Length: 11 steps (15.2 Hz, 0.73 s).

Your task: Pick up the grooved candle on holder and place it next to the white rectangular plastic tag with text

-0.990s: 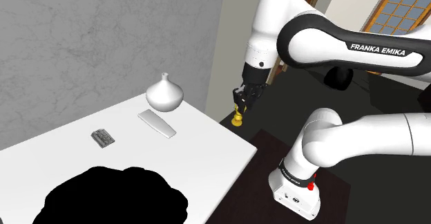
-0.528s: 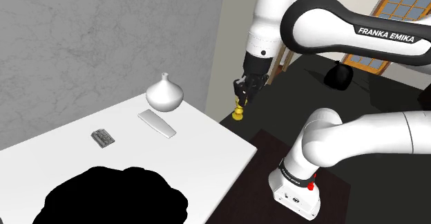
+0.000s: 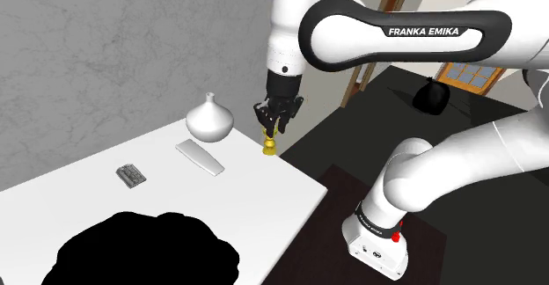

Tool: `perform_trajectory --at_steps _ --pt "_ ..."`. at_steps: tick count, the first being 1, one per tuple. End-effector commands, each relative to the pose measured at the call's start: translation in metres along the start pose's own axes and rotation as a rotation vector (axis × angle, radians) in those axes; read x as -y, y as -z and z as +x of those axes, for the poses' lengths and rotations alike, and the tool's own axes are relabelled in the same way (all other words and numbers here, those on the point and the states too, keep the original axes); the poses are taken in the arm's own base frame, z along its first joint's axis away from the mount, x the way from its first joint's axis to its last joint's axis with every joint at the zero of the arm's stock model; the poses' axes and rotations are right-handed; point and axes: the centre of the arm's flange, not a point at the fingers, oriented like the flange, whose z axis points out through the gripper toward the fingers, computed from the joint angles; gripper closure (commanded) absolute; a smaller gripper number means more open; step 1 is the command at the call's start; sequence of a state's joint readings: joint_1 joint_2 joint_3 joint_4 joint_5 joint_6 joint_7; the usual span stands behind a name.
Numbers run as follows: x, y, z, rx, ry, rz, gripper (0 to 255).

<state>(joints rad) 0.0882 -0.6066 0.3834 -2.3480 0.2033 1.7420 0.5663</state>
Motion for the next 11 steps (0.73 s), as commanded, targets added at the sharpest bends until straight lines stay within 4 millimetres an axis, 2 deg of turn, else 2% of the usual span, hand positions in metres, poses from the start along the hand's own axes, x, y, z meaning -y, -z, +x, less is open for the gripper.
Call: perform_trajectory --at_steps 1,11 --pt "0.021 -0.001 0.018 -0.001 0.000 0.002 255" --pt "0.125 -0.018 0.097 -0.001 0.000 0.002 255"
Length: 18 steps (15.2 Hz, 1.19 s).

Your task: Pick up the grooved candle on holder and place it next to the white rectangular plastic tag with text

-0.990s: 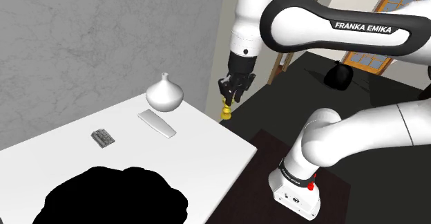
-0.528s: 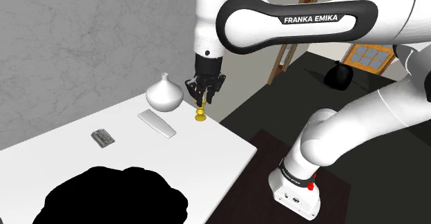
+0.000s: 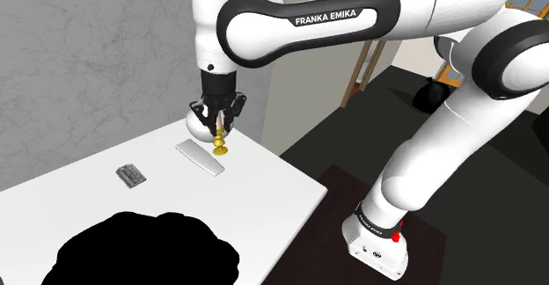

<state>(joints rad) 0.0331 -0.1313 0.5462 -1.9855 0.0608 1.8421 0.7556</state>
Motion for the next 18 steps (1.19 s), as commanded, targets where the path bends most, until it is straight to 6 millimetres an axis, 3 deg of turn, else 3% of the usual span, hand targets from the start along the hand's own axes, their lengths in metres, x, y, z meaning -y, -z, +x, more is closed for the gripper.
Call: perform_trajectory --at_steps 1,16,18 --pt "0.023 -0.006 0.017 0.001 -0.001 0.001 255" --pt "0.181 -0.033 0.136 0.001 -0.001 0.001 255" --pt "0.181 -0.043 0.137 0.001 -0.001 0.001 255"
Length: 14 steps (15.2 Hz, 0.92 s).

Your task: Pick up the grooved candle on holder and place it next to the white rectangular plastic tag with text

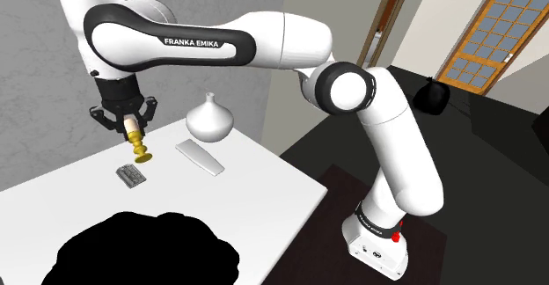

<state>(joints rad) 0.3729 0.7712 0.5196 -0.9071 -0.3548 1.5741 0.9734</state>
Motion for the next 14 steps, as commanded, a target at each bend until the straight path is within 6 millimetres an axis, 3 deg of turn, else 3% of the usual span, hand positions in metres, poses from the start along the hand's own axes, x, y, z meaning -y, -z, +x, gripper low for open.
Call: perform_trajectory --at_steps 1,14 --pt "0.003 -0.009 0.003 -0.001 -0.001 0.000 255" --pt "0.005 -0.078 0.004 -0.001 -0.001 0.000 255"
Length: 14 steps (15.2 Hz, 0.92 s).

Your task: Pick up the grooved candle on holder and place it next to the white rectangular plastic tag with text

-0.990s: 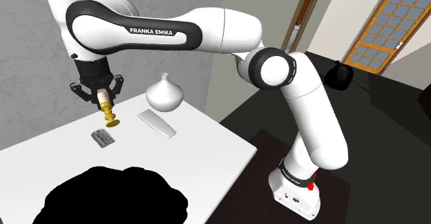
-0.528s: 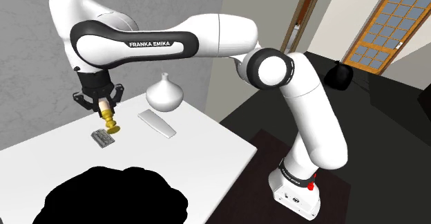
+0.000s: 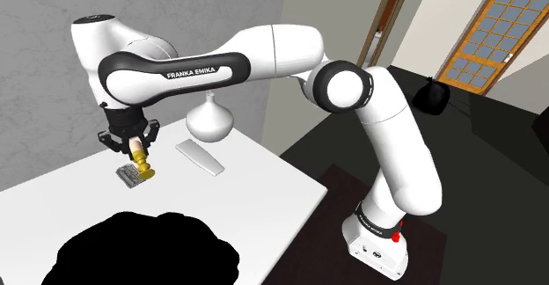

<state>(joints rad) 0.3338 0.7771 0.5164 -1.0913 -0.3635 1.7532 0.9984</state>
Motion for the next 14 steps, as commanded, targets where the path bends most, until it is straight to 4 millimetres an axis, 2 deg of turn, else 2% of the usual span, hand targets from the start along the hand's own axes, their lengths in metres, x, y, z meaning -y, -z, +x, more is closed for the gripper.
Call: perform_trajectory --at_steps 1,3,11,12,14 --pt "0.000 -0.011 0.000 0.000 0.000 0.000 255" --pt "0.000 -0.025 0.001 0.000 0.000 0.000 255" --pt "0.000 -0.025 0.001 0.000 0.000 0.000 255" --pt "0.000 -0.025 0.001 0.000 0.000 0.000 0" --pt "0.000 -0.025 0.001 0.000 0.000 0.000 0"
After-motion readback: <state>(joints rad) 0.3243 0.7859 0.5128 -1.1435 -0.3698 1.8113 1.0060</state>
